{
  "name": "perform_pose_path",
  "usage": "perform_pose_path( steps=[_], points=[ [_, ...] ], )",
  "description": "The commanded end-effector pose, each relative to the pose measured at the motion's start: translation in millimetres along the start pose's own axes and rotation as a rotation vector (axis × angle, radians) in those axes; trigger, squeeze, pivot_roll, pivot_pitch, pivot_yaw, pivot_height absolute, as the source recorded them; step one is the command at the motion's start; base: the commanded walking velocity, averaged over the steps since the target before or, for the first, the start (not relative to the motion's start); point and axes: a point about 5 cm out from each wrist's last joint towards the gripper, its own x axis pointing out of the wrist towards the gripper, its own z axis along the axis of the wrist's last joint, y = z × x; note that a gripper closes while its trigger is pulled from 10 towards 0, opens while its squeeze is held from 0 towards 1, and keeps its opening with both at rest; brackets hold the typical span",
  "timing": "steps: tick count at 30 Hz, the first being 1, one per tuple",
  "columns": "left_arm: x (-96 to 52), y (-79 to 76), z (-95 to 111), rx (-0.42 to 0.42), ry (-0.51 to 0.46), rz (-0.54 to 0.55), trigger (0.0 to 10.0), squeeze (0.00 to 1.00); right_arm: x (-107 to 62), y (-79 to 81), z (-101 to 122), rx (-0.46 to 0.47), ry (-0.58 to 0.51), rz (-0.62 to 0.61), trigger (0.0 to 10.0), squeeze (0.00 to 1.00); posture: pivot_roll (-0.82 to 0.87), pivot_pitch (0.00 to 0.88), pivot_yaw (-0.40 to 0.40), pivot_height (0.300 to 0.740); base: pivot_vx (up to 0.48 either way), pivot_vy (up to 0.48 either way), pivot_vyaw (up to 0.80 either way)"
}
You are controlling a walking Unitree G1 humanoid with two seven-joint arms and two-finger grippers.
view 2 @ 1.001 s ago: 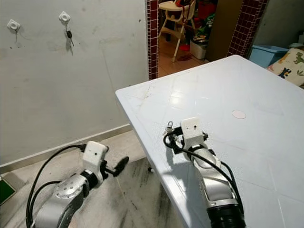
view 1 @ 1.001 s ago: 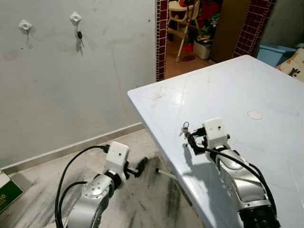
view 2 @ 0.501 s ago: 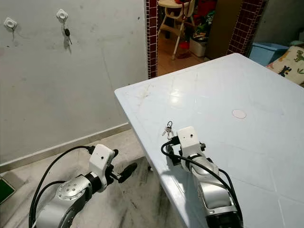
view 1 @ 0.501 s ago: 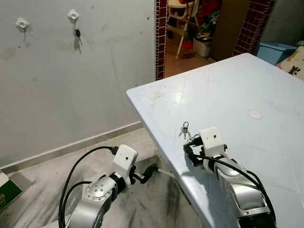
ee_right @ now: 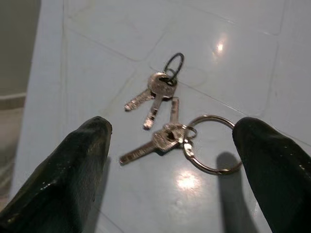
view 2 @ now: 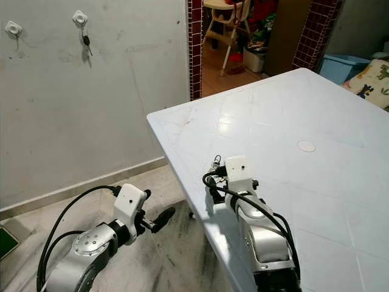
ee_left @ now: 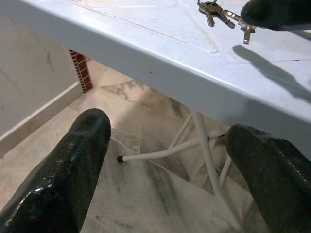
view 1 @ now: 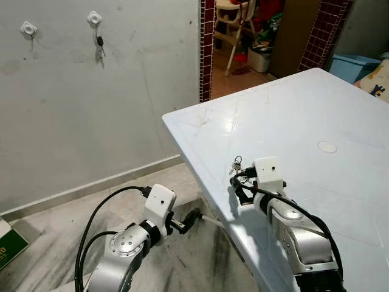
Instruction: Hang keys on a hook
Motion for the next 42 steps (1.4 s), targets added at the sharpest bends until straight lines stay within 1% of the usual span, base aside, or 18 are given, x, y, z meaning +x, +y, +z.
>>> perform_pose_path(
  steps=[1,5,6,9,14,16,20,28,29,31,42],
  points=[
    [0.5,0.2,7,0.031,-0.019,0.007,10.0,0.0,1.4,2.0,5,0.013,-0.012,0.003,10.0,0.0,0.02,0.0,0.02,0.74,0.0,0.0,0.0],
    [1.0,-0.2,6,0.031,-0.02,0.005,10.0,0.0,4.5,7.4,3,0.041,-0.016,0.031,10.0,0.0,0.02,0.0,0.02,0.74,0.0,0.0,0.0],
    [1.3,-0.4,6,0.031,-0.02,0.005,10.0,0.0,7.0,8.7,3,0.04,-0.029,0.031,10.0,0.0,0.02,0.0,0.021,0.74,0.0,0.0,0.0],
    [1.9,-1.3,7,0.031,-0.019,0.003,10.0,0.0,10.9,9.5,1,0.03,-0.018,0.032,10.0,0.0,0.03,0.0,0.019,0.74,0.0,0.0,0.0],
    [1.6,-1.4,6,0.028,-0.021,0.007,10.0,0.0,15.2,6.7,-3,0.006,-0.002,0.016,10.0,0.0,0.03,0.0,0.016,0.74,0.0,0.0,0.0],
    [1.3,-1.8,5,0.028,-0.02,0.008,10.0,0.0,18.1,3.5,-6,-0.02,-0.007,-0.007,10.0,0.0,0.03,0.0,0.015,0.74,0.0,0.0,0.0],
    [1.5,-2.5,5,0.027,-0.02,0.007,10.0,0.0,22.8,-0.1,-7,-0.014,-0.01,-0.021,10.0,0.0,0.03,0.0,0.017,0.74,0.0,0.0,0.0],
    [1.5,-2.6,5,0.027,-0.02,0.007,10.0,0.0,23.6,-0.2,-7,-0.013,-0.008,-0.021,10.0,0.0,0.03,0.0,0.017,0.74,0.0,0.0,0.0],
    [1.7,-2.6,5,0.028,-0.02,0.007,10.0,0.0,24.5,-0.5,-11,-0.008,-0.003,-0.017,0.0,0.0,0.03,0.0,0.017,0.74,0.0,0.0,0.0],
    [2.2,-3.3,5,0.029,-0.019,0.006,10.0,0.0,25.8,-1.1,-19,0.001,0.004,-0.01,0.0,0.0,0.03,0.0,0.017,0.74,0.0,0.0,0.0],
    [1.9,-4.9,4,0.03,-0.016,0.004,10.0,0.0,27.0,-4.3,-26,-0.006,0.007,-0.013,0.0,0.0,0.02,0.0,0.017,0.74,0.0,0.0,0.0]
  ],
)
